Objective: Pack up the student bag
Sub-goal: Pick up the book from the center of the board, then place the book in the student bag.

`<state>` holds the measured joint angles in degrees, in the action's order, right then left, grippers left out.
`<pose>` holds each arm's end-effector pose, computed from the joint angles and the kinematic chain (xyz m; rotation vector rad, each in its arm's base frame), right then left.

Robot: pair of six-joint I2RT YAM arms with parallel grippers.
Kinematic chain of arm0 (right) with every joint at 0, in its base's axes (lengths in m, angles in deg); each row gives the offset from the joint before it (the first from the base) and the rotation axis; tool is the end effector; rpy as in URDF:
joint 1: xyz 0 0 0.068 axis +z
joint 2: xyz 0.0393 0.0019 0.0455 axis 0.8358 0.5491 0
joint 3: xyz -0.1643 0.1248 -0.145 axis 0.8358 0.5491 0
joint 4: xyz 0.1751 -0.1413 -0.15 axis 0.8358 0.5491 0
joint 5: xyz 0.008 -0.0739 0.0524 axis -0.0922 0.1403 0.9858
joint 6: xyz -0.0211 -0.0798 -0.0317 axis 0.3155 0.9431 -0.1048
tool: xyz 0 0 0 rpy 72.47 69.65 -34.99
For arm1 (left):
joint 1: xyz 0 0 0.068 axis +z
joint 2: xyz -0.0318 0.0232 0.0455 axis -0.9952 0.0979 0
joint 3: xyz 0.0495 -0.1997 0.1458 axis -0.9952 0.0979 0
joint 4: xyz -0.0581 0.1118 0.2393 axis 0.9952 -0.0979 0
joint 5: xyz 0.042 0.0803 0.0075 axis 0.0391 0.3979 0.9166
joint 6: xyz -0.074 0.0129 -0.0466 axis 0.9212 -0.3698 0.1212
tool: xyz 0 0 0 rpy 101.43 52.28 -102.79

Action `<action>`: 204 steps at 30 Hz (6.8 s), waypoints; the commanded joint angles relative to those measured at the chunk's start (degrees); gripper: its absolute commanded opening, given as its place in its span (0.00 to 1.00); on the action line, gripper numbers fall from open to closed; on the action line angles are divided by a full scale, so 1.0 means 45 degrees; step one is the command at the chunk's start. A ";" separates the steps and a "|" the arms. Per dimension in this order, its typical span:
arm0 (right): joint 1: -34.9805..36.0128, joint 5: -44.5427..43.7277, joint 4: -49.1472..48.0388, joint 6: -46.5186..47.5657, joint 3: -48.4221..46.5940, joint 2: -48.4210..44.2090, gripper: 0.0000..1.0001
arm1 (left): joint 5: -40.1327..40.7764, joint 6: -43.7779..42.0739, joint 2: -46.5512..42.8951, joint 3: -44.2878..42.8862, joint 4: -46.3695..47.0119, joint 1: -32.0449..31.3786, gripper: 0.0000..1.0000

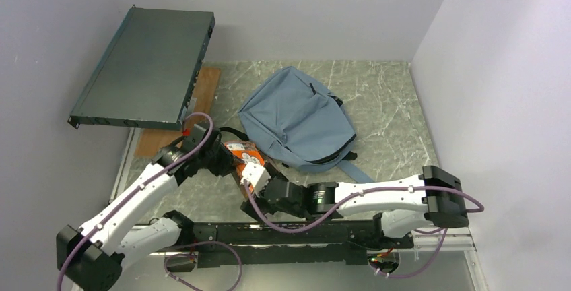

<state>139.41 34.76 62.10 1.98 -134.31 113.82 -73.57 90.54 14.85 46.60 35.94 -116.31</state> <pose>0.0663 0.3402 0.2055 -1.1436 1.8473 0.6503 0.1948 -0.1233 0.2105 -0.9730 2.4347 -0.8073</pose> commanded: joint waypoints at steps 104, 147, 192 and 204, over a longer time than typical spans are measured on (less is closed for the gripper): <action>-1.3541 0.7770 0.2165 -1.1703 0.3592 -0.9740 0.00 | 0.1603 -1.4523 0.8186 -0.8968 0.5939 -0.4796 0.00; -1.4369 0.7374 -0.6454 -1.0601 0.6133 -0.1117 0.38 | -0.0577 -1.3672 0.9019 -0.8795 0.4739 -0.4743 0.00; -1.2139 -0.0250 0.7744 -0.3290 -0.2325 -0.5123 0.64 | -0.1891 -1.3162 0.4988 -0.5762 0.3798 -0.4303 1.00; -0.4413 -0.1974 0.6228 -0.2452 -0.5756 0.0326 0.71 | -0.0290 -1.0583 -0.0917 -0.0081 0.2600 -0.4274 0.99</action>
<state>114.83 27.83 93.29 -11.61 -156.28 111.79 -78.49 36.57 16.84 39.28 49.95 -135.78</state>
